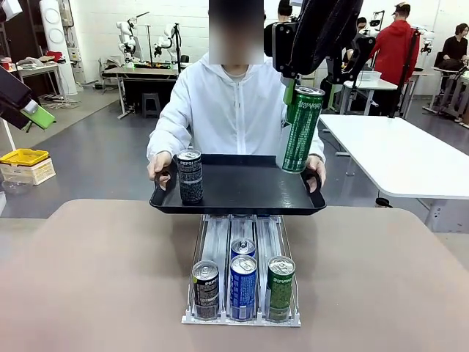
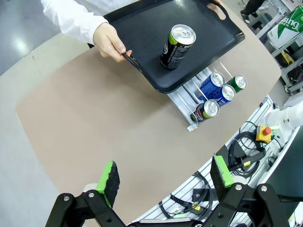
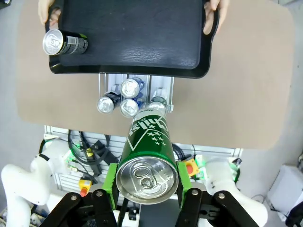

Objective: Retrieve and hand over the desired beverage to the person.
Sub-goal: Place the picked can on the Handle tray extended by the person.

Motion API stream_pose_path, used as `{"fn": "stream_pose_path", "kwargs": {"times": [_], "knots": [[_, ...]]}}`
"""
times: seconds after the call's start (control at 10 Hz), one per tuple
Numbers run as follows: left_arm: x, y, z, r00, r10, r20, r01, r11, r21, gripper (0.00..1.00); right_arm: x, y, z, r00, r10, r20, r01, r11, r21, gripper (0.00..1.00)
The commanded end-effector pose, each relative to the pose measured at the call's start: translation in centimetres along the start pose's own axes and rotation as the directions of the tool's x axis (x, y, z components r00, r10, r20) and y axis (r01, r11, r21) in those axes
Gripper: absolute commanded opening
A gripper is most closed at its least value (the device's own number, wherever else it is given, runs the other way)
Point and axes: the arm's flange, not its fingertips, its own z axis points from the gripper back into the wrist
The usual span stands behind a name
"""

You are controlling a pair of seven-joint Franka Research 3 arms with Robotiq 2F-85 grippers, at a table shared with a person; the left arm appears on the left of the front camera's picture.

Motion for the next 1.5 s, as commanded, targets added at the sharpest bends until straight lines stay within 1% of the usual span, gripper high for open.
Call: {"fn": "stream_pose_path", "kwargs": {"times": [0.0, 0.5, 0.6, 0.7, 0.9, 1.1, 1.2, 1.3, 1.4], "knots": [[0.1, -0.1, -0.1, 1.000, 0.004, 0.013, -0.004, 1.000, -0.007, 1.00, -0.5, -0.4, 0.1, 1.000, -0.001, 0.006, 0.001, 1.000, -0.005, 0.41], [0.1, -0.1, -0.1, 1.000, 0.004, 0.013, -0.004, 1.000, -0.007, 1.00, -0.5, -0.4, 0.1, 1.000, -0.001, 0.006, 0.001, 1.000, -0.005, 0.41], [0.1, -0.1, -0.1, 1.000, 0.004, 0.013, -0.004, 1.000, -0.007, 1.00, 0.0, 0.0, 0.0, 1.000, 0.000, 0.000, 0.000, 1.000, 0.000, 0.58], [0.1, -0.1, -0.1, 1.000, 0.004, 0.013, -0.004, 1.000, -0.007, 1.00, 2.2, 0.7, 0.2, 0.997, -0.068, 0.021, 0.068, 0.998, -0.008, 0.58], [0.1, -0.1, -0.1, 1.000, 0.004, 0.013, -0.004, 1.000, -0.007, 1.00, 5.8, 1.6, 0.4, 0.990, -0.134, 0.044, 0.134, 0.991, 0.005, 0.58], [0.1, -0.1, -0.1, 1.000, 0.004, 0.013, -0.004, 1.000, -0.007, 1.00, 8.9, 2.4, -0.3, 0.985, -0.159, 0.067, 0.158, 0.987, 0.015, 0.58], [0.1, -0.1, -0.1, 1.000, 0.004, 0.013, -0.004, 1.000, -0.007, 1.00, 10.9, 3.2, -1.5, 0.986, -0.154, 0.061, 0.153, 0.988, 0.016, 0.58], [0.1, -0.1, -0.1, 1.000, 0.004, 0.013, -0.004, 1.000, -0.007, 1.00, 12.0, 3.9, -2.7, 0.988, -0.147, 0.049, 0.147, 0.989, 0.000, 0.58], [0.1, -0.1, -0.1, 1.000, 0.004, 0.013, -0.004, 1.000, -0.007, 1.00, 13.4, 4.8, -4.3, 0.986, -0.160, 0.057, 0.162, 0.986, -0.042, 0.58]]}}
